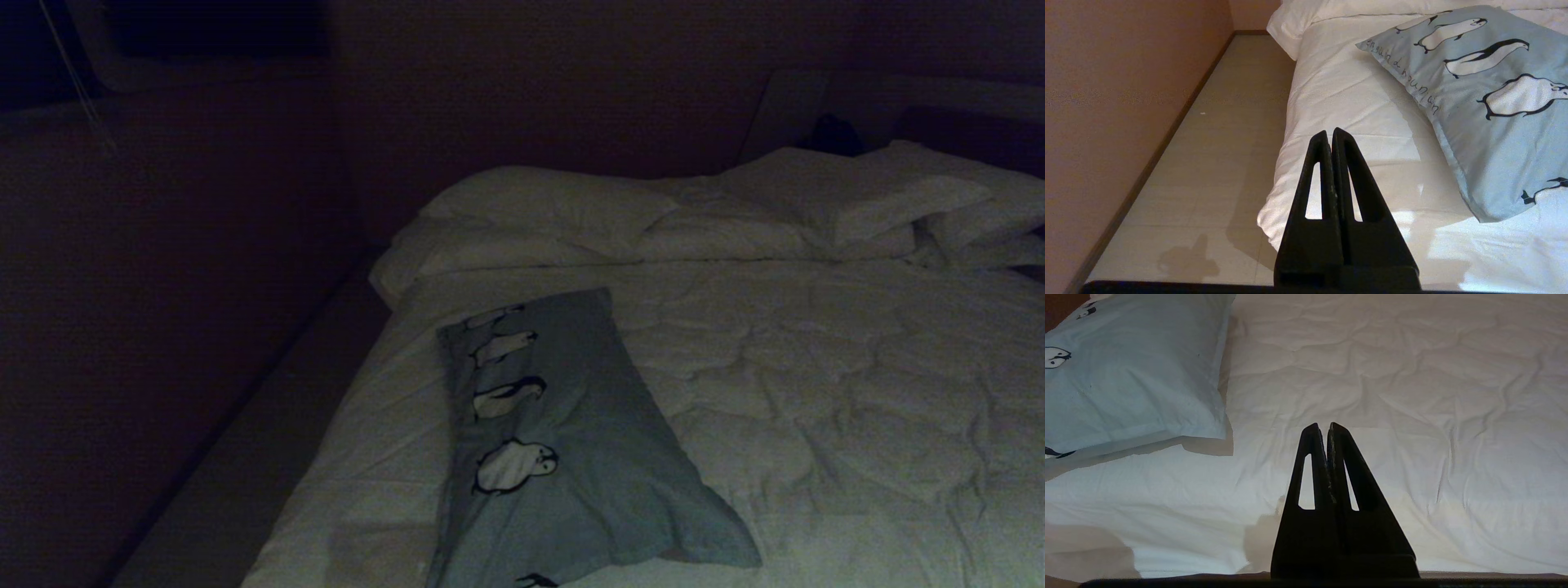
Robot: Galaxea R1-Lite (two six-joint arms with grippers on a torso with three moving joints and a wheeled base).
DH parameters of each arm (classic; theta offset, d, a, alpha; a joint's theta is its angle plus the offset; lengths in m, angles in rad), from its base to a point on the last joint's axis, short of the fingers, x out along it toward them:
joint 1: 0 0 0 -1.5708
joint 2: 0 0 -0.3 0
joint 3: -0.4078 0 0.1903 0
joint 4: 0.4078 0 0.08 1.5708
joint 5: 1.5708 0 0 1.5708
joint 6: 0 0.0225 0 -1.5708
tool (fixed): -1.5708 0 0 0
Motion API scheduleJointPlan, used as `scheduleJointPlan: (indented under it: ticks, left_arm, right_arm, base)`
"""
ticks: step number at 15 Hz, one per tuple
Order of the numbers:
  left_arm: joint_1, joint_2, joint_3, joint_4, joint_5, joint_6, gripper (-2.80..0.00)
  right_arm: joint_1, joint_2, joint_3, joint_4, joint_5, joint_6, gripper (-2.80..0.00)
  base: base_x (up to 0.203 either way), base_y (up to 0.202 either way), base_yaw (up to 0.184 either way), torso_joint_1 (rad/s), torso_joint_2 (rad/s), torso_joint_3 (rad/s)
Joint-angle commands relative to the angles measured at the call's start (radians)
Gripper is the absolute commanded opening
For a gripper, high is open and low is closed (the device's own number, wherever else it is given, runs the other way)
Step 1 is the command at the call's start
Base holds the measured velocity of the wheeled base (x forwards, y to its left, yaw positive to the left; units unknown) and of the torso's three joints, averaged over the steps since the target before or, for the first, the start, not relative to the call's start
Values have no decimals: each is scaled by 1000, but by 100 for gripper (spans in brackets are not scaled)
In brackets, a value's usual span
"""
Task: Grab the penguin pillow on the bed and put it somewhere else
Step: Pick up the pillow
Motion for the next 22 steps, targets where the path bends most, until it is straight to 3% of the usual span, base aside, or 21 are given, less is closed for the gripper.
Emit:
scheduleJointPlan:
  ticks: [1,22]
  left_arm:
    - [0,0,0,0,0,0,-280]
    - [0,0,0,0,0,0,-280]
  right_arm:
    - [0,0,0,0,0,0,-280]
    - [0,1,-48,44,-2,-8,-280]
  base:
    - [0,0,0,0,0,0]
    - [0,0,0,0,0,0]
